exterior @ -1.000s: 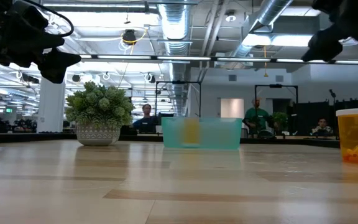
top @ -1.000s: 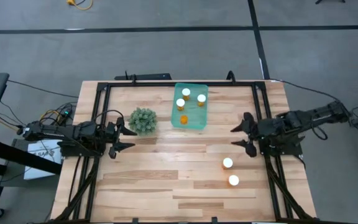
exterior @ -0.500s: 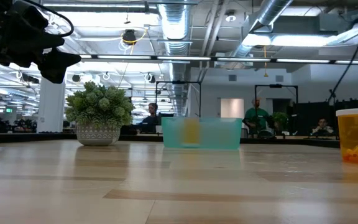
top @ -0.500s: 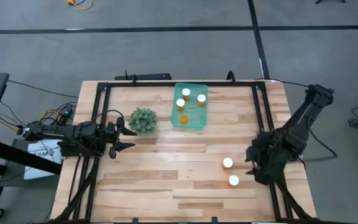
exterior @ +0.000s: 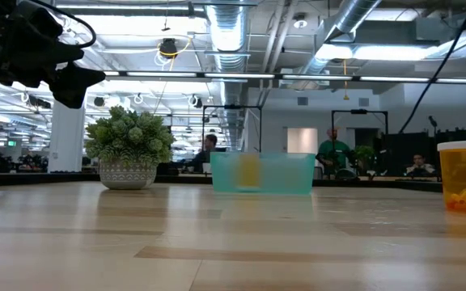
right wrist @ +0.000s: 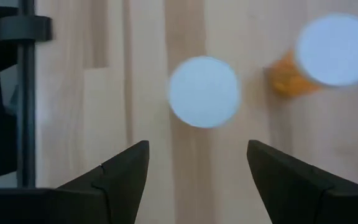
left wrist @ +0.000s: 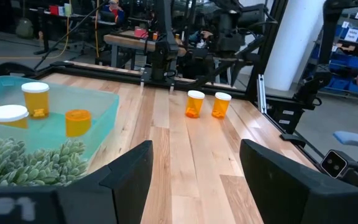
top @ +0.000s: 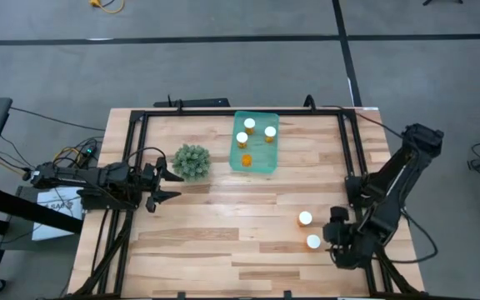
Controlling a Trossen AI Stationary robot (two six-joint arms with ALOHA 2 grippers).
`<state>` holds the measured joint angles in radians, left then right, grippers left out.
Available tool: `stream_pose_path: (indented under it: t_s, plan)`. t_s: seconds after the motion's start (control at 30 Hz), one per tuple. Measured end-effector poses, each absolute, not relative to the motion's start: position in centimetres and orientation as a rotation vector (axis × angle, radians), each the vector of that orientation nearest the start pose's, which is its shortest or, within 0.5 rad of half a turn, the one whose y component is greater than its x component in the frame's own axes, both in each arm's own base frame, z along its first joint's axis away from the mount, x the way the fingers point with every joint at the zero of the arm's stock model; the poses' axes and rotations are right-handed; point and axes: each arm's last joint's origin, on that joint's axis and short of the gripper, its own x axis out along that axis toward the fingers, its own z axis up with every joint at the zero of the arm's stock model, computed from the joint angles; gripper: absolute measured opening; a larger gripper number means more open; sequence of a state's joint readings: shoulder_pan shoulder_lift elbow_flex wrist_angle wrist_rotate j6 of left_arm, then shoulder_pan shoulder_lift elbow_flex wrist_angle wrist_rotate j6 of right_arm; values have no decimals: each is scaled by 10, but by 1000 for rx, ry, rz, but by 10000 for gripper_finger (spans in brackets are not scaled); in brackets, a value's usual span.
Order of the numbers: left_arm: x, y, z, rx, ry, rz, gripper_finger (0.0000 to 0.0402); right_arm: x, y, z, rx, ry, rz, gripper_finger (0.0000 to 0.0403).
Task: Pick and place pill bottles into a basket
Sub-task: Put the orange pill bottle into the green bin
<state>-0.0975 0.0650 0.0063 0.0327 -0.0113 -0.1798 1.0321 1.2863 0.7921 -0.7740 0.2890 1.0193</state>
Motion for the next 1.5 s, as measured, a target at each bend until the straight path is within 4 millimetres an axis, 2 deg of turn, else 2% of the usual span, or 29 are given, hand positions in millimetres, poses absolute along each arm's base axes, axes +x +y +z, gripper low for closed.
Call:
stream_pose_path:
  t_s: [0.2,0.6,0.83,1.3,1.5]
  plan:
    - [101,-10,164,-178,33,-83,231,126,193,192,93,1159,75,266]
    - [101,-10,164,-178,34,-83,231,146,181,189,74,1160,26,266]
    - [101,-10,164,-178,34,-83,231,155,181,190,113,1176,100,266]
    - [101,-10,164,-179,34,-84,231,161,178,189,126,1184,113,265]
    - [101,-10,164,-179,33,-83,231,169,184,169,112,1265,111,265]
